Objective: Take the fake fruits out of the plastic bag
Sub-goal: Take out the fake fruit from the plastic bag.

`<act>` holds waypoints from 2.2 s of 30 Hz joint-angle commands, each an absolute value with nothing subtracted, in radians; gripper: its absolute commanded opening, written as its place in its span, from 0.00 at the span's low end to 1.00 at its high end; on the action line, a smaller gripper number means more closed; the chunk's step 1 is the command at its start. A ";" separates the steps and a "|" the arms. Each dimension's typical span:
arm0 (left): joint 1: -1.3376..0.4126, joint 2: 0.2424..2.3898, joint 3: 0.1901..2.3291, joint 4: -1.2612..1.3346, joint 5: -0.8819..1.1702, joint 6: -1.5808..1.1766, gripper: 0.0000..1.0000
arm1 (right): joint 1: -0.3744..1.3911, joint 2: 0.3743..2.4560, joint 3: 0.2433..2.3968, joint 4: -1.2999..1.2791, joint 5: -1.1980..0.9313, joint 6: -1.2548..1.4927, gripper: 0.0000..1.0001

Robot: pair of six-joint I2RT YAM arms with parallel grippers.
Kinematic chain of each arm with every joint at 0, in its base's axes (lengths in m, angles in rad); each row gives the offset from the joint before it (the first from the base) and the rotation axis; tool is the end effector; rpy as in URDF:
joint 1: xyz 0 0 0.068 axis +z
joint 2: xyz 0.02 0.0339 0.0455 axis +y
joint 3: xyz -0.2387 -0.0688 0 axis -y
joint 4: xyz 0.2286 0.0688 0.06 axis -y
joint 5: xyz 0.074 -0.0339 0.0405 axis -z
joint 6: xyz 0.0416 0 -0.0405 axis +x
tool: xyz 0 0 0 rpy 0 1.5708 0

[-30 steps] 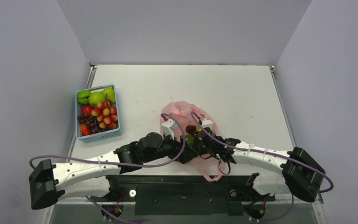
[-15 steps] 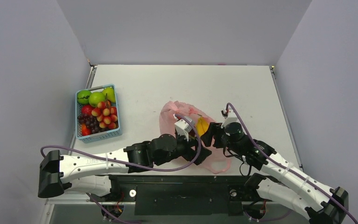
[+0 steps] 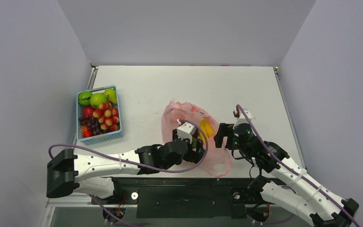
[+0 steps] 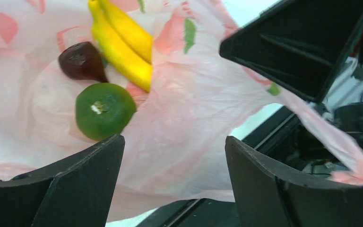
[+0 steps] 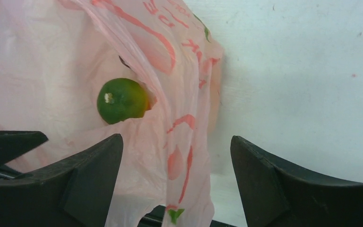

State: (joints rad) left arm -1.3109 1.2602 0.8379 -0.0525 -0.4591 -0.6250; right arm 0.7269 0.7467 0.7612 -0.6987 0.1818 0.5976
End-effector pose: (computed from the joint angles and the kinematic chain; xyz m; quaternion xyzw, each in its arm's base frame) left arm 0.0895 -0.2650 0.2509 0.1679 0.8226 -0.3078 0.4476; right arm 0.1257 0.1017 0.2663 -0.0193 0.9002 0.1980 0.3873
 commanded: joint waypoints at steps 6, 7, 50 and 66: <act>-1.211 1.347 0.838 -0.023 -0.448 -0.631 0.76 | 0.735 0.934 0.536 -0.313 0.093 0.673 0.62; -1.195 1.363 0.850 -0.027 -0.444 -0.631 0.76 | 0.743 0.969 0.533 -0.276 0.092 0.671 0.53; -1.039 1.858 1.196 -0.211 -0.376 -0.432 0.44 | 0.804 0.948 0.427 -0.172 0.135 0.671 0.00; -0.983 1.518 0.998 0.141 -0.205 -0.521 0.29 | 0.779 0.953 0.416 -0.173 0.158 0.647 0.00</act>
State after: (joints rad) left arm -1.0023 1.6588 1.0531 -0.0559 -0.2863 -0.4709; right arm 0.7856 0.9649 0.4240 -0.2134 0.1413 0.6617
